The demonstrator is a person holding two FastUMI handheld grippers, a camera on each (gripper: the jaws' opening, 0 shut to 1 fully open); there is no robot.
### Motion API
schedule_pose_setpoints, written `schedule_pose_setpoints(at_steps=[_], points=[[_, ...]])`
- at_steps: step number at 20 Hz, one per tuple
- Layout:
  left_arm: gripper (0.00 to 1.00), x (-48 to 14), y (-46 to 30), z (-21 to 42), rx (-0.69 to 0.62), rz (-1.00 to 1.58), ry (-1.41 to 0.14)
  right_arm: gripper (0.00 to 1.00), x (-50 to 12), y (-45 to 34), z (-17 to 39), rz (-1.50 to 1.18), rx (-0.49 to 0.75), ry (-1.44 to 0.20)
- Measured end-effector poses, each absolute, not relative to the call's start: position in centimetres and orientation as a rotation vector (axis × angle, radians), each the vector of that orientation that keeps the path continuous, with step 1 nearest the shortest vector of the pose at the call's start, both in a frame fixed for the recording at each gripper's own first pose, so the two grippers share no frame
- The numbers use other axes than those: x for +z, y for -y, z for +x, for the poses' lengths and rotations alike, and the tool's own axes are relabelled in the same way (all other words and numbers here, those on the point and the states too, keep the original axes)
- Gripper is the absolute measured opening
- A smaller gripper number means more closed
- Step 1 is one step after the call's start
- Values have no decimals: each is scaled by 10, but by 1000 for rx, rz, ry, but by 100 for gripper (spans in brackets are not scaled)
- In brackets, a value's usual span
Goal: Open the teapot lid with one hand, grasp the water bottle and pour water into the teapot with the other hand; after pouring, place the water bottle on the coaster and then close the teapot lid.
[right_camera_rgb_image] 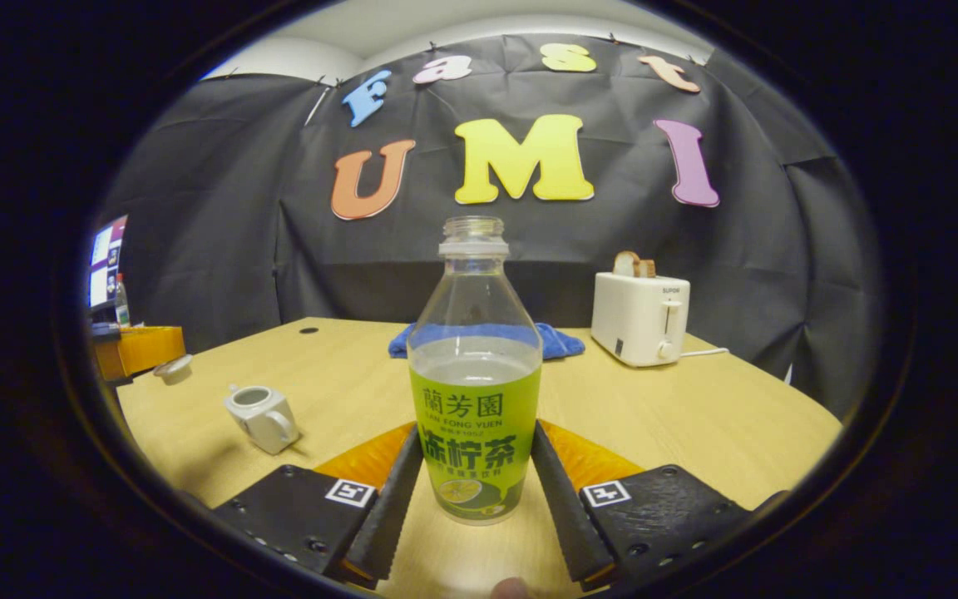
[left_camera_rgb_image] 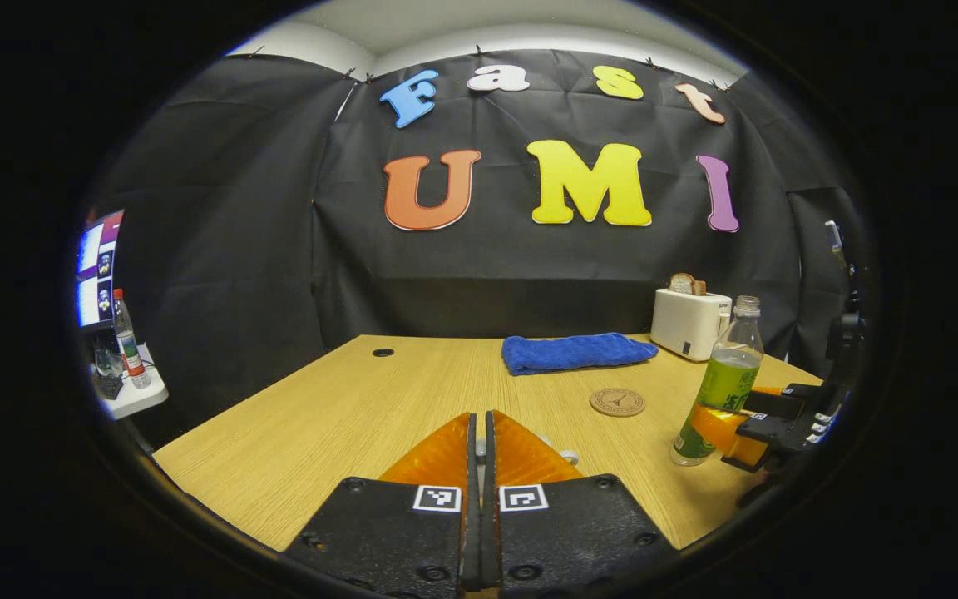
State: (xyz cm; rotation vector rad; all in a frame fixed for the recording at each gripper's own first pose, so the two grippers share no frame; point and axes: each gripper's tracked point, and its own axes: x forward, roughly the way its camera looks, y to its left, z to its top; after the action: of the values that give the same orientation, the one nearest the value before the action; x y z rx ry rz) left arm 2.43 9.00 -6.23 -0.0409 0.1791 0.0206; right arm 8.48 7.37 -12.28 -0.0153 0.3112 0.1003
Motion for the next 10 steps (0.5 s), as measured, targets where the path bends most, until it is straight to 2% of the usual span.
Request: schedule_pose_setpoints(at_steps=[4,5,10], points=[[3,-61,-98,24,31,-27,-171,74,-104,-89,93,-170,174,-279],[3,-58,-99,26,25,-26,-166,70,-101,-95,98,-226,204,-280],[2,-57,-110,29,18,-47,-144,71,-107,-107,119,-567,275,-319]])
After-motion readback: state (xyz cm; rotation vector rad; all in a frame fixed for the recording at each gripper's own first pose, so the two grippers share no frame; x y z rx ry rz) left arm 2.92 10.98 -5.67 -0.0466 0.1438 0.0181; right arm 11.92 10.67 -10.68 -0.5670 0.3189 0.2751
